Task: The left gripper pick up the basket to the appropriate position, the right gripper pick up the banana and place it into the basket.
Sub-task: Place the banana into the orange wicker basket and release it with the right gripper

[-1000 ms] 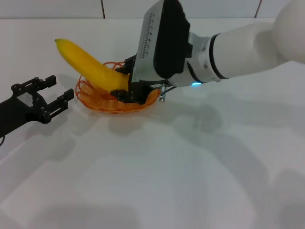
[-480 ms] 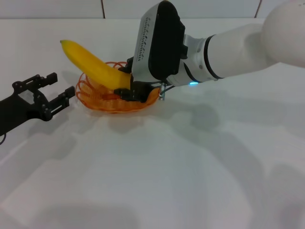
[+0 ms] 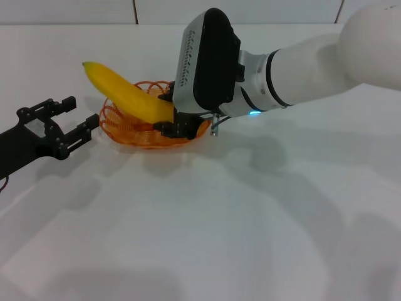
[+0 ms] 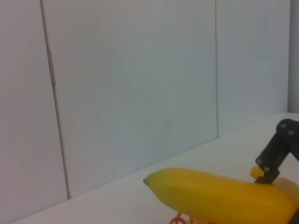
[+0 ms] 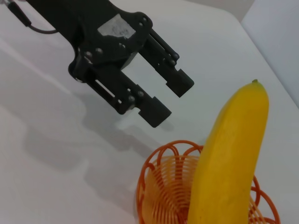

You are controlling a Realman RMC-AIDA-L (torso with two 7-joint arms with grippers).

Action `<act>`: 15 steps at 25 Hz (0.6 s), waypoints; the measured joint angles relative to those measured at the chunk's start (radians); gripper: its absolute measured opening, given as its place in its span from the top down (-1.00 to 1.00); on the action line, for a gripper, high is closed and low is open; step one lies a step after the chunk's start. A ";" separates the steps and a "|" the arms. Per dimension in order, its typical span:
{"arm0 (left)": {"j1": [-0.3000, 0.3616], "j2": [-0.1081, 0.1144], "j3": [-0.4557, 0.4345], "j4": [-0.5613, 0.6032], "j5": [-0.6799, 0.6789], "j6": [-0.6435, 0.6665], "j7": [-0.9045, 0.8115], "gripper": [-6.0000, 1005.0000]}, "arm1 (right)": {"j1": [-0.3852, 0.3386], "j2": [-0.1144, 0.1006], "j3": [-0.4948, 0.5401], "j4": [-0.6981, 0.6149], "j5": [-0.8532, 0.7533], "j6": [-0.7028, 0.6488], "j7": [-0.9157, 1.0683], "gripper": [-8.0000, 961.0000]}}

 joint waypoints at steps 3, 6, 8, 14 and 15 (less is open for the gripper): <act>0.000 0.000 0.000 0.000 0.000 0.000 0.000 -0.18 | 0.000 0.000 0.000 0.003 0.002 0.005 0.000 -0.10; 0.001 0.000 0.000 0.000 0.000 0.000 0.000 -0.18 | 0.000 0.000 0.001 0.001 0.003 0.006 0.000 -0.16; 0.002 0.000 0.000 0.000 0.000 0.000 0.000 -0.18 | -0.002 0.000 0.001 -0.005 0.003 0.006 0.000 -0.21; 0.008 0.000 -0.001 0.000 -0.001 0.000 0.001 -0.18 | -0.030 -0.002 0.009 -0.053 0.008 -0.005 0.000 -0.44; 0.009 0.000 -0.002 0.000 -0.002 0.000 0.001 -0.18 | -0.045 -0.004 0.011 -0.078 0.011 -0.011 -0.001 -0.51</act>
